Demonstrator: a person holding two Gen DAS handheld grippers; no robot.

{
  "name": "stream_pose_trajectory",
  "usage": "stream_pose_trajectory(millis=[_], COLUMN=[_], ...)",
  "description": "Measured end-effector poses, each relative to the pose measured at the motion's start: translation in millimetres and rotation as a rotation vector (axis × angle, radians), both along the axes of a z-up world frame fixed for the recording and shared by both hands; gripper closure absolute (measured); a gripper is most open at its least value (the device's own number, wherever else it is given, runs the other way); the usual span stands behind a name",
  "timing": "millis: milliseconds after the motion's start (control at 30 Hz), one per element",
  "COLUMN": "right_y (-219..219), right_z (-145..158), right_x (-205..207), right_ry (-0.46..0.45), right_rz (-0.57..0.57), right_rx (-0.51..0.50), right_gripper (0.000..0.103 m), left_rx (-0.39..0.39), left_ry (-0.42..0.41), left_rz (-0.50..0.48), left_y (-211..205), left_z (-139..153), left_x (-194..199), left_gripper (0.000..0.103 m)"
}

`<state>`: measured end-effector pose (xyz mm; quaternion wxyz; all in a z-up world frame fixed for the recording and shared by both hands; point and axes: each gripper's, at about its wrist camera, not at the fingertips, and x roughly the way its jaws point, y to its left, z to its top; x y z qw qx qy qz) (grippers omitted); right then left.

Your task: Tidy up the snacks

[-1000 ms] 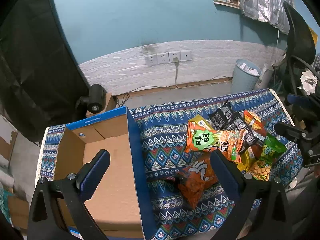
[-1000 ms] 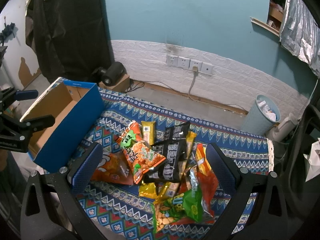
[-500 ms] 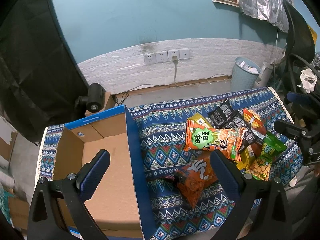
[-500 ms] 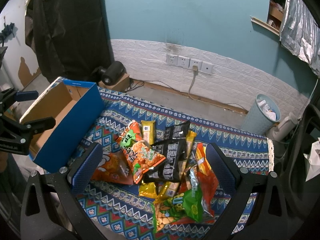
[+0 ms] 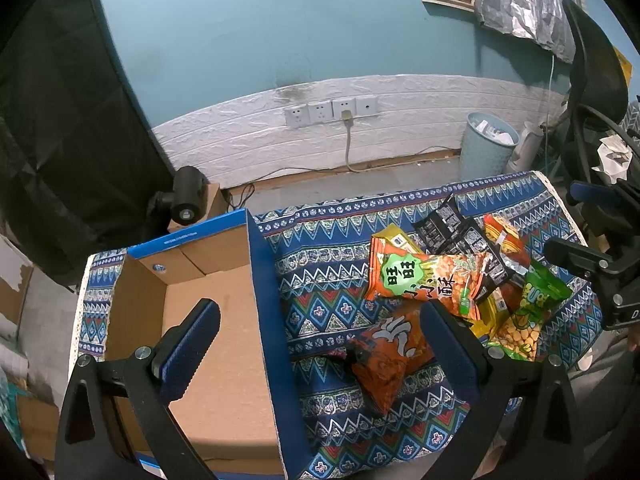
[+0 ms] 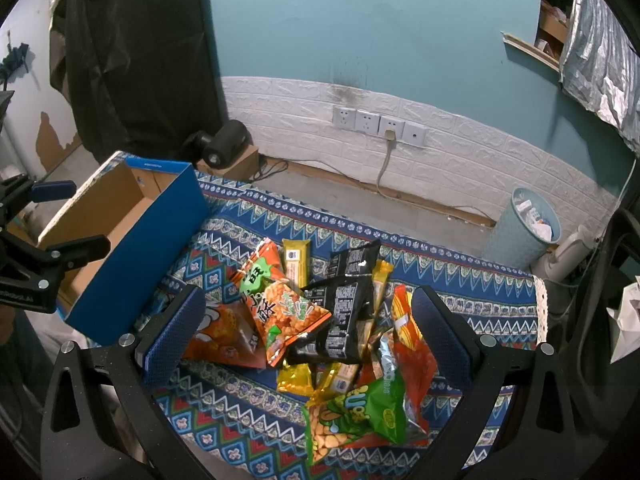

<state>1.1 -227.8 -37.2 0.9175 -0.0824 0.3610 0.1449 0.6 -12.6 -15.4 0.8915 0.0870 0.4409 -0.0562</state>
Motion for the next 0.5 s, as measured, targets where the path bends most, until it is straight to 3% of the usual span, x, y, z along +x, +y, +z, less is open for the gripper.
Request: stream_pose_trajectory(millis=[500], right_y=[-0.3], right_z=[-0.1], right_x=[0.2], right_ry=[0.001], right_rz=[-0.003], right_rx=[0.000], right_gripper=[0.003], left_rx=[0.002], left_ry=[0.018], left_rz=[-0.011], left_y=[-1.9], left_z=[-3.8], left_x=[0.9], left_gripper=[0.002])
